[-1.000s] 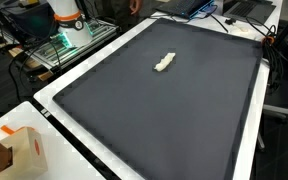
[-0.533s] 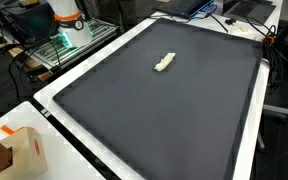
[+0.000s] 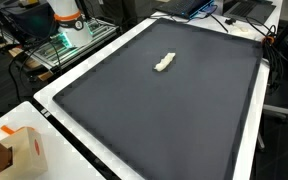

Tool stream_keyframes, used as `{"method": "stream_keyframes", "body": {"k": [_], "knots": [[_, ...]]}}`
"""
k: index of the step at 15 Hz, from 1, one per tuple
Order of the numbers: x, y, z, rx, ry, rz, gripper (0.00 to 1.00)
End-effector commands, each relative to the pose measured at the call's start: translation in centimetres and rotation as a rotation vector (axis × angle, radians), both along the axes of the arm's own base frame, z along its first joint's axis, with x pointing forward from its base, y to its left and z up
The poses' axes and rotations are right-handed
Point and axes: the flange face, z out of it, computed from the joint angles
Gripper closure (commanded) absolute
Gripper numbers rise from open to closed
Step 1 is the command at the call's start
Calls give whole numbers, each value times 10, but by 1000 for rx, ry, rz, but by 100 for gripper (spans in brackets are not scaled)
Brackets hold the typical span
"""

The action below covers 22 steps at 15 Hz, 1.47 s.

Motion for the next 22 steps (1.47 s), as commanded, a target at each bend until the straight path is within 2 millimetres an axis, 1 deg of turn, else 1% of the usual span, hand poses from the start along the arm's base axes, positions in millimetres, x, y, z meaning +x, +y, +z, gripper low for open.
{"method": "stream_keyframes", "body": {"k": [1, 5, 6, 8, 12, 15, 17, 22], "knots": [[0, 0, 1, 0, 1, 0, 96], [0, 0, 1, 0, 1, 0, 96], [0, 0, 1, 0, 1, 0, 99], [14, -4, -9, 60, -10, 65, 99], [45, -3, -25, 158, -105, 228, 99], [72, 2, -46, 259, -165, 330, 99], [89, 8, -64, 348, -190, 381, 99], [120, 27, -108, 624, -202, 462, 99]]}}
